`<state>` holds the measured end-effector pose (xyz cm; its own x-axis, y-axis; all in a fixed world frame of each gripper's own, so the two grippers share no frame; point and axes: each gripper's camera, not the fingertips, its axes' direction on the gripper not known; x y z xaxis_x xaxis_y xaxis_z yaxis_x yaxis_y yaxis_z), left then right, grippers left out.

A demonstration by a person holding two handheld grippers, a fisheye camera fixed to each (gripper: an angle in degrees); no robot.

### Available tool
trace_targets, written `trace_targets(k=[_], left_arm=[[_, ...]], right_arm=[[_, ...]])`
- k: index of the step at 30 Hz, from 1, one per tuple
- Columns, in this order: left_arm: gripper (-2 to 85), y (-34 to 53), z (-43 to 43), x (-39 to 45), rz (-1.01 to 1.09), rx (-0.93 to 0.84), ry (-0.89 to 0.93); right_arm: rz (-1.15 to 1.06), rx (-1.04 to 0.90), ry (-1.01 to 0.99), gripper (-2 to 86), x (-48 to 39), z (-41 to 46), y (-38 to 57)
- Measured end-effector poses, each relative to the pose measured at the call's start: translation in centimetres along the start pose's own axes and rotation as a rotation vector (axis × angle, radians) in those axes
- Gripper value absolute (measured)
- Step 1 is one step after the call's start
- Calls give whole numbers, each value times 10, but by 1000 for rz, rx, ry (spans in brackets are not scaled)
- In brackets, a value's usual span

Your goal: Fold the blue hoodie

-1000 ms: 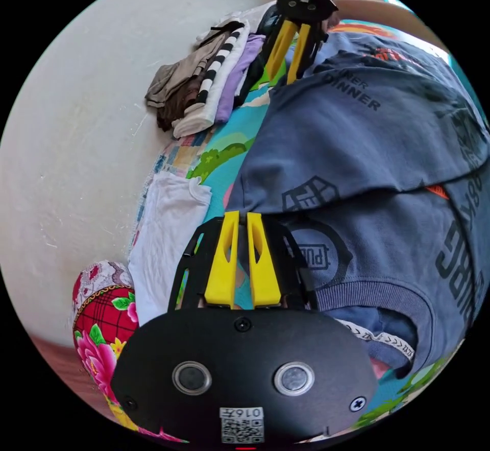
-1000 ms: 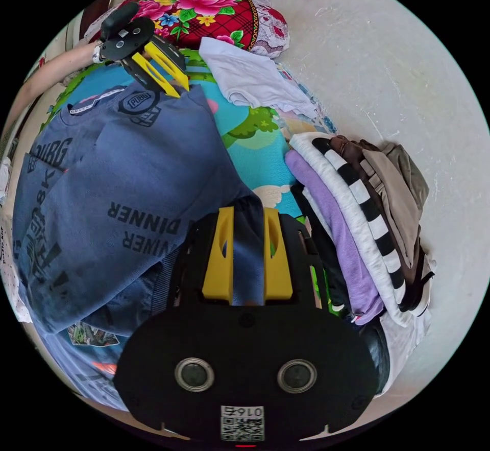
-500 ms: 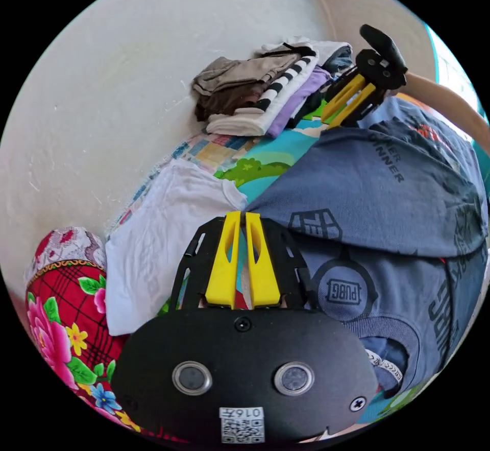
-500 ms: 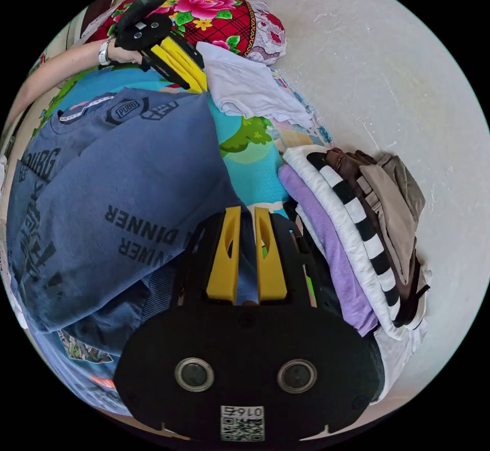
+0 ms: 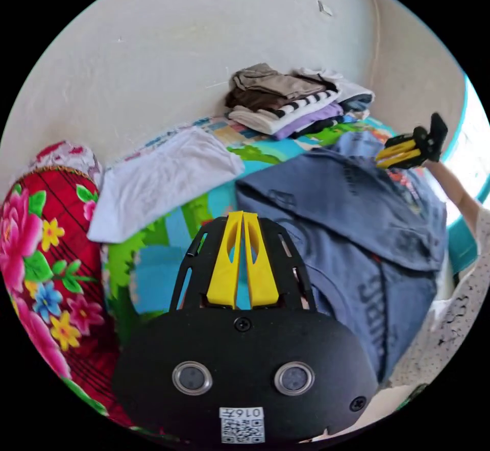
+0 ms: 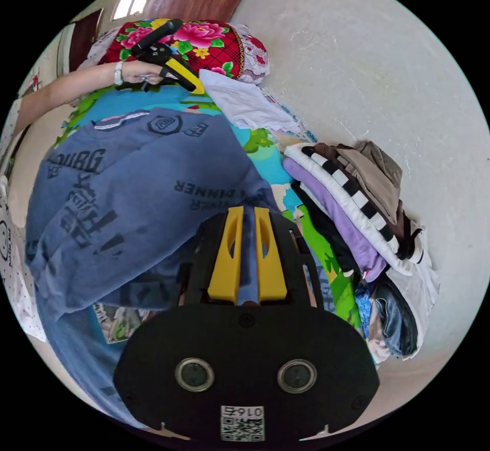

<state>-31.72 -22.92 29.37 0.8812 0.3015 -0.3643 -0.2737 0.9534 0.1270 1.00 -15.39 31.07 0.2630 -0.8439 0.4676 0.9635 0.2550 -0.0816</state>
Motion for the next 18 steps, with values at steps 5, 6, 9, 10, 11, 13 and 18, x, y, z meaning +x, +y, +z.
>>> trace_targets(k=[5, 6, 9, 10, 11, 13, 18], left_arm=[[-10, 65, -40, 84, 24, -142, 115], [-10, 73, -42, 92, 22, -154, 94], [-10, 106, -36, 116, -10, -297, -12], [-10, 116, -45, 119, -46, -211, 8], [-10, 122, -48, 119, -78, -198, 32], [-10, 124, -51, 120, -107, -183, 65], [-10, 95, -86, 168, -56, 6, 138]], right_arm=[[-6, -158, -132, 31, -74, -2, 37], [-19, -165, -156, 39, -88, -2, 49], [79, -151, -158, 57, -108, 2, 84], [123, -141, -158, 64, -111, -1, 98], [143, -144, -156, 67, -113, -3, 105], [225, -120, -119, 77, -122, -22, 138], [488, 8, 127, 93, -142, -93, 242]])
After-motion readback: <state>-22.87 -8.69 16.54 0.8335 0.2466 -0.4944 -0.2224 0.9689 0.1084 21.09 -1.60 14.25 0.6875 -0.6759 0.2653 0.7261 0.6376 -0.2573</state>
